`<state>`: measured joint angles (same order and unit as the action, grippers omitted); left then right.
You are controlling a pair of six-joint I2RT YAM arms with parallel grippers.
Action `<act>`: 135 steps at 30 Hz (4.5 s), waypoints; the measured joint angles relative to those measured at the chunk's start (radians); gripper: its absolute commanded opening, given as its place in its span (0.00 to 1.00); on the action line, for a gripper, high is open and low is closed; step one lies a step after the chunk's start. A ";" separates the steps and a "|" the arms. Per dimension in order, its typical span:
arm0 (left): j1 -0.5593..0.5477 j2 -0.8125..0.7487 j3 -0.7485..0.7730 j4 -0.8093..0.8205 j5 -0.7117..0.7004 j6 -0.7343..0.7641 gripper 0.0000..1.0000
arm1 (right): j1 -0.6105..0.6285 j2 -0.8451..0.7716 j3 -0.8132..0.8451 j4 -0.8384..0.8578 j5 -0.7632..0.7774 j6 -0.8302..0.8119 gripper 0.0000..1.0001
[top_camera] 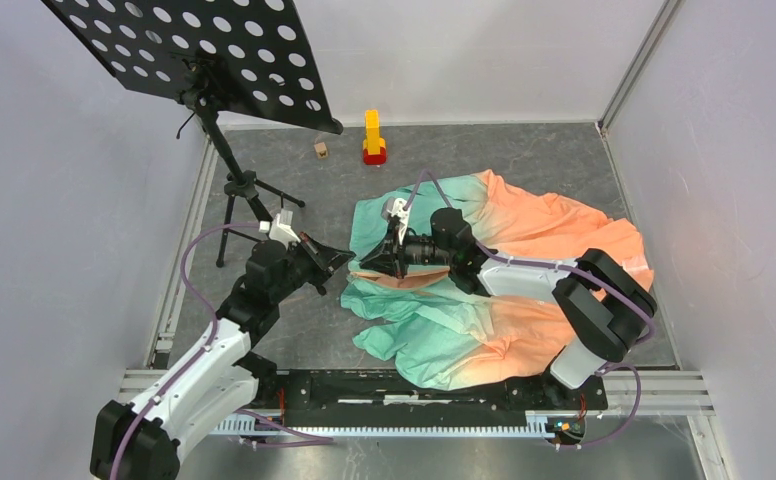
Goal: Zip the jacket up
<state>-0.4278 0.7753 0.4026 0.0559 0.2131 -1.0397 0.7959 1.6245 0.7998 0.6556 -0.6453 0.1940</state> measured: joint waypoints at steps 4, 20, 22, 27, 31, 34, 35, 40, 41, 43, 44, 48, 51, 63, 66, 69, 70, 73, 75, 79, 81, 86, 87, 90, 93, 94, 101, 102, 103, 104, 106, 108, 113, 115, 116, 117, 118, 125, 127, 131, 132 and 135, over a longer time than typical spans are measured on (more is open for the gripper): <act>0.000 -0.006 0.000 0.004 0.000 0.000 0.02 | 0.000 0.000 0.000 0.019 -0.010 0.012 0.00; 0.000 -0.018 0.000 -0.029 0.005 -0.001 0.53 | 0.000 0.000 -0.015 0.072 -0.001 0.046 0.00; 0.000 -0.019 0.000 -0.031 0.006 -0.001 0.50 | 0.000 0.000 -0.018 0.076 0.000 0.048 0.00; 0.000 -0.016 0.000 -0.027 0.009 0.000 0.24 | 0.000 0.000 -0.019 0.089 0.003 0.056 0.00; 0.000 0.002 0.000 -0.007 0.023 -0.001 0.02 | 0.000 0.000 -0.024 0.088 0.010 0.069 0.08; 0.000 0.008 0.000 -0.004 0.029 0.001 0.02 | 0.000 -0.001 -0.025 0.068 0.038 0.091 0.40; 0.000 0.008 0.000 -0.010 0.028 0.001 0.02 | 0.000 -0.004 -0.025 0.051 0.053 0.102 0.45; 0.000 -0.019 0.001 -0.075 0.024 0.003 0.02 | 0.012 -0.095 -0.033 -0.167 0.220 0.162 0.70; 0.000 -0.030 0.001 -0.085 0.023 0.003 0.02 | 0.017 -0.132 -0.037 -0.219 0.270 0.172 0.72; 0.000 -0.050 0.001 -0.099 0.016 0.002 0.02 | 0.041 -0.209 -0.040 -0.315 0.372 0.211 0.72; -0.001 -0.061 0.001 -0.104 0.010 0.002 0.02 | 0.061 -0.245 -0.040 -0.351 0.419 0.236 0.72; -0.001 -0.084 0.000 -0.108 -0.002 -0.001 0.02 | 0.195 -0.308 -0.024 -0.462 0.602 0.359 0.71; -0.001 -0.097 -0.011 -0.104 -0.006 -0.024 0.02 | 0.313 -0.294 -0.005 -0.520 0.744 0.443 0.71; -0.001 -0.117 -0.082 -0.060 -0.019 -0.135 0.02 | 0.435 -0.139 0.090 -0.575 1.070 0.550 0.66; -0.001 -0.135 -0.083 -0.051 -0.019 -0.146 0.02 | 0.437 -0.123 0.113 -0.575 1.079 0.529 0.66; -0.001 -0.143 -0.096 -0.020 -0.005 -0.173 0.02 | 0.443 -0.112 0.129 -0.574 1.086 0.501 0.65; -0.001 -0.140 -0.100 -0.014 0.002 -0.184 0.02 | 0.447 -0.108 0.134 -0.575 1.091 0.494 0.65; -0.001 -0.124 -0.103 0.001 0.013 -0.217 0.02 | 0.463 -0.086 0.164 -0.585 1.105 0.477 0.64; -0.001 -0.119 -0.104 0.007 0.019 -0.237 0.02 | 0.482 -0.068 0.187 -0.593 1.125 0.467 0.63; -0.001 -0.119 -0.104 0.007 0.026 -0.259 0.02 | 0.516 -0.044 0.221 -0.644 1.186 0.463 0.62; -0.001 -0.120 -0.104 0.008 0.026 -0.272 0.02 | 0.533 -0.030 0.249 -0.684 1.228 0.464 0.55; -0.001 -0.120 -0.104 0.008 0.026 -0.280 0.02 | 0.564 0.008 0.320 -0.770 1.311 0.466 0.56; -0.001 -0.121 -0.104 0.008 0.026 -0.280 0.02 | 0.569 0.014 0.333 -0.786 1.328 0.466 0.56; -0.001 -0.121 -0.104 0.008 0.026 -0.280 0.02 | 0.584 0.030 0.359 -0.821 1.371 0.462 0.52; -0.001 -0.122 -0.104 0.008 0.026 -0.280 0.02 | 0.595 0.042 0.383 -0.853 1.404 0.457 0.47; -0.001 -0.122 -0.104 0.008 0.026 -0.280 0.02 | 0.597 0.048 0.392 -0.861 1.412 0.455 0.46; -0.001 -0.122 -0.104 0.008 0.026 -0.280 0.02 | 0.600 0.062 0.416 -0.886 1.445 0.455 0.39; -0.001 -0.122 -0.104 0.008 0.027 -0.280 0.02 | 0.601 0.062 0.418 -0.890 1.451 0.455 0.38; -0.001 -0.122 -0.104 0.008 0.027 -0.280 0.02 | 0.602 0.064 0.421 -0.895 1.454 0.455 0.37; -0.001 -0.122 -0.104 0.008 0.027 -0.280 0.02 | 0.603 0.065 0.423 -0.897 1.457 0.455 0.34; -0.001 -0.122 -0.104 0.008 0.028 -0.280 0.02 | 0.603 0.066 0.425 -0.901 1.460 0.455 0.26; -0.001 -0.122 -0.104 0.008 0.029 -0.280 0.02 | 0.603 0.067 0.425 -0.905 1.463 0.455 0.23; -0.001 -0.125 -0.104 0.008 0.030 -0.280 0.02 | 0.603 0.071 0.425 -0.906 1.476 0.457 0.14; -0.001 -0.129 -0.104 0.007 0.031 -0.280 0.02 | 0.603 0.073 0.425 -0.906 1.488 0.459 0.08; -0.001 -0.132 -0.104 0.007 0.031 -0.280 0.02 | 0.603 0.073 0.425 -0.908 1.493 0.459 0.02; -0.001 -0.135 -0.104 0.006 0.031 -0.280 0.02 | 0.603 0.074 0.425 -0.908 1.500 0.462 0.00; -0.001 -0.139 -0.104 0.006 0.031 -0.280 0.02 | 0.603 0.074 0.425 -0.908 1.506 0.463 0.00; -0.002 -0.190 -0.104 -0.045 0.017 -0.260 0.02 | 0.605 0.066 0.401 -0.888 1.539 0.468 0.00; -0.005 -0.214 -0.104 -0.079 0.006 -0.242 0.02 | 0.600 0.018 0.315 -0.812 1.505 0.439 0.00; -0.011 -0.242 -0.106 -0.119 -0.002 -0.209 0.02 | 0.533 -0.133 0.097 -0.646 1.331 0.356 0.00; -0.011 -0.243 -0.106 -0.121 -0.003 -0.199 0.02 | 0.502 -0.160 0.055 -0.611 1.273 0.331 0.00; -0.010 -0.229 -0.106 -0.119 -0.005 -0.175 0.02 | 0.456 -0.168 0.037 -0.573 1.157 0.278 0.00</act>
<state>-0.4381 0.5465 0.2962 -0.0631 0.2085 -1.2144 1.2518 1.4567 0.8368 0.0822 0.5121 0.4717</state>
